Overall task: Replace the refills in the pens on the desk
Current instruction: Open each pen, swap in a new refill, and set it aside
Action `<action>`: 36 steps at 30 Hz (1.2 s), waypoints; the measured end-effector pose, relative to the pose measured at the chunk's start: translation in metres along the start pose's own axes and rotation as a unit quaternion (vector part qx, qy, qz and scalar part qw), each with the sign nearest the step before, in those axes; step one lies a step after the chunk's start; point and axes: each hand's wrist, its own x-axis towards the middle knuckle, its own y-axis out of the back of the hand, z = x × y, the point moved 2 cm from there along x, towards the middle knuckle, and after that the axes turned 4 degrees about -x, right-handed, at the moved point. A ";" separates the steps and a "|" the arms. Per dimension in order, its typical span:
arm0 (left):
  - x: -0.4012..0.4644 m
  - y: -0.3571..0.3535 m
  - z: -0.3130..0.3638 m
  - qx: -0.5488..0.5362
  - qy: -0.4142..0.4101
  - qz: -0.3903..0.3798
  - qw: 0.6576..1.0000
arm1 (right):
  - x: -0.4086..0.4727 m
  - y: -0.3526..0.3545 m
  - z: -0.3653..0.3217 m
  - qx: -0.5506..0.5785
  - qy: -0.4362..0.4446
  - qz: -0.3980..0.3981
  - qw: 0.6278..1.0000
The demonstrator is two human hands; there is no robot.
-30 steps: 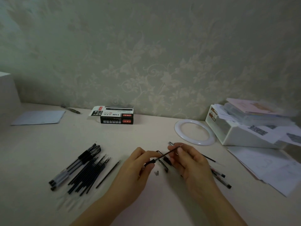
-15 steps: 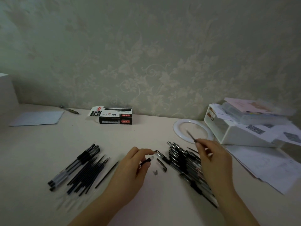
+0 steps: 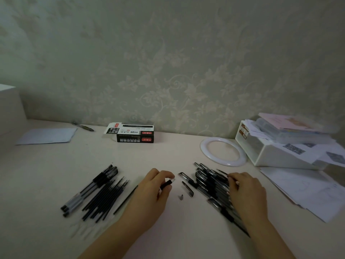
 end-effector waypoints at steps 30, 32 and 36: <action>0.000 0.018 0.013 0.108 0.079 0.034 0.990 | -0.044 -0.011 -0.091 0.528 -0.052 -0.208 0.822; -0.002 0.008 0.015 0.056 0.062 0.007 0.996 | -0.050 -0.012 -0.096 0.567 -0.072 -0.255 0.780; -0.002 0.000 0.009 0.019 0.027 -0.005 0.999 | -0.051 -0.013 -0.095 0.592 -0.101 -0.267 0.754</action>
